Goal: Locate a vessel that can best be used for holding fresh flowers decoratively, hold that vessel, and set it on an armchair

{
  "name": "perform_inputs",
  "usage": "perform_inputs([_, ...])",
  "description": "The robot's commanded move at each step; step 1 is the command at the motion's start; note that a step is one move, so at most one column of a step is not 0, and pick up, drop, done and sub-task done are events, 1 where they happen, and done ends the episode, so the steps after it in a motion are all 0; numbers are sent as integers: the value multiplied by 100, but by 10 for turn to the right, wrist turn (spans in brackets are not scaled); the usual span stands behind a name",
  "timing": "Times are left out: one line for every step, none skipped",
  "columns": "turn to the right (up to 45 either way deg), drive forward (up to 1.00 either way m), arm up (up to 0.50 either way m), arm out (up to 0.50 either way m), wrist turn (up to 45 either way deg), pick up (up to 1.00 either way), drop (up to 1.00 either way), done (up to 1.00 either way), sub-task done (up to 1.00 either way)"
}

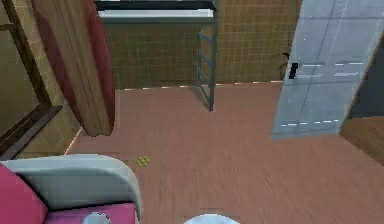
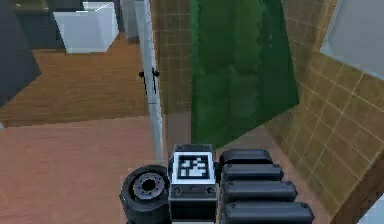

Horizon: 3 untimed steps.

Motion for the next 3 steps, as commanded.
perform_inputs([390, 0, 0, 0, 0, 0, 0, 0, 0])
perform_inputs([-450, 0, 0, 0, 0, 0, 0, 0, 0])
perform_inputs([-450, 0, 0, 0, 0, 0, 0, 0, 0])
